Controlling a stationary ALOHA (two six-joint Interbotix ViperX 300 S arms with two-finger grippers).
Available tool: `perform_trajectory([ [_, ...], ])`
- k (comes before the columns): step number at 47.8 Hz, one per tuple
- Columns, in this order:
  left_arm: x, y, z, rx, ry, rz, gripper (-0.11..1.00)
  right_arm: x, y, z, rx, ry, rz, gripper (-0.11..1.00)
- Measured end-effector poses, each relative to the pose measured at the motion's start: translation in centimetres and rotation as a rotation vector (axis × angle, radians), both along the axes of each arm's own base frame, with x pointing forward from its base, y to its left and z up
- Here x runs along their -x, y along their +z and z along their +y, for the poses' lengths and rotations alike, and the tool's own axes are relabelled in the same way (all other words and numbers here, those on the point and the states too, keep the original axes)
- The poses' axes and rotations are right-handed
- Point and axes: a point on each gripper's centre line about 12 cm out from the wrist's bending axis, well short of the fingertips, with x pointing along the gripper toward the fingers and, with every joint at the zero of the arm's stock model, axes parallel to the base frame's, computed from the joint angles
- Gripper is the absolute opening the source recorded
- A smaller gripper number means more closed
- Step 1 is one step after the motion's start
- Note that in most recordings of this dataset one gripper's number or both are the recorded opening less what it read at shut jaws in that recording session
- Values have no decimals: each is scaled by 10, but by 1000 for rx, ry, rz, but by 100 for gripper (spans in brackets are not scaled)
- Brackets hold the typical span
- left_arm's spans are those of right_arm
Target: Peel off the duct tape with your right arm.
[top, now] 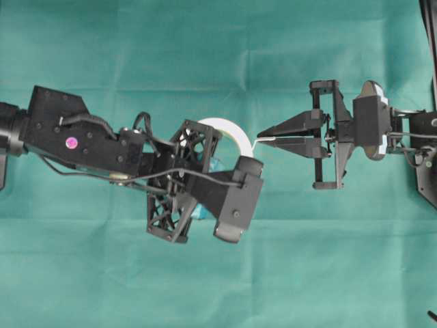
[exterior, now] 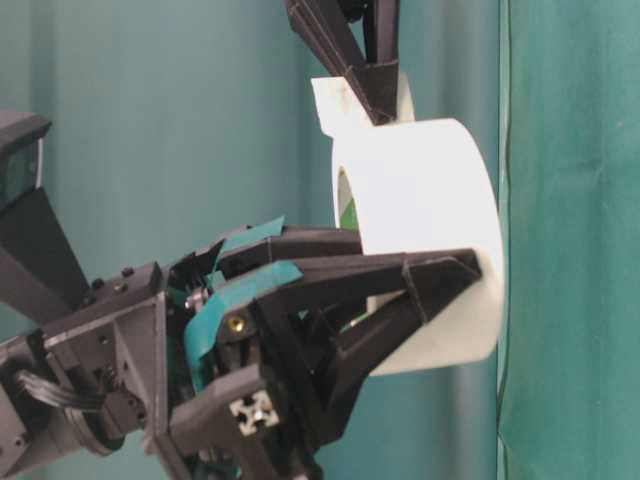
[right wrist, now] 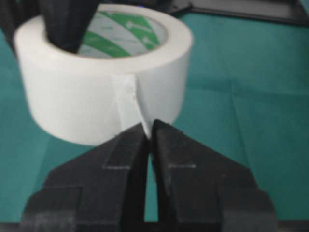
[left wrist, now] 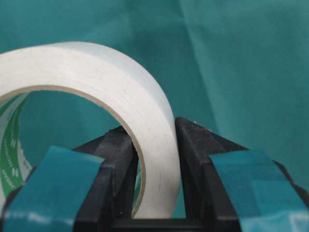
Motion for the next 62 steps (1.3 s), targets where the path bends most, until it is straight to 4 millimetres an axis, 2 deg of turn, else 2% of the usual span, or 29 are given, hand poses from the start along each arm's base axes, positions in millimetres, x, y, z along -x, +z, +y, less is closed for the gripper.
perform_trajectory([
  [15,4,0,-20,-13,-70,-1,21,0,1,-6,-1,-19,-3,-9],
  [27,9,1,-41,-80,-239,-15,21,0,1,-11,-1,-36,-5,-9],
  [37,11,11,-66,-120,-373,-59,21,1,1,-21,-4,-70,-7,-9],
  [43,9,17,-69,-136,-408,-79,21,1,1,-26,1,-84,-6,-9],
  [49,10,22,-83,-155,-474,-110,21,-1,-3,-35,-5,-114,6,-9],
  [62,2,25,-88,-187,-534,-155,21,-9,-8,-45,-6,-140,13,-9],
])
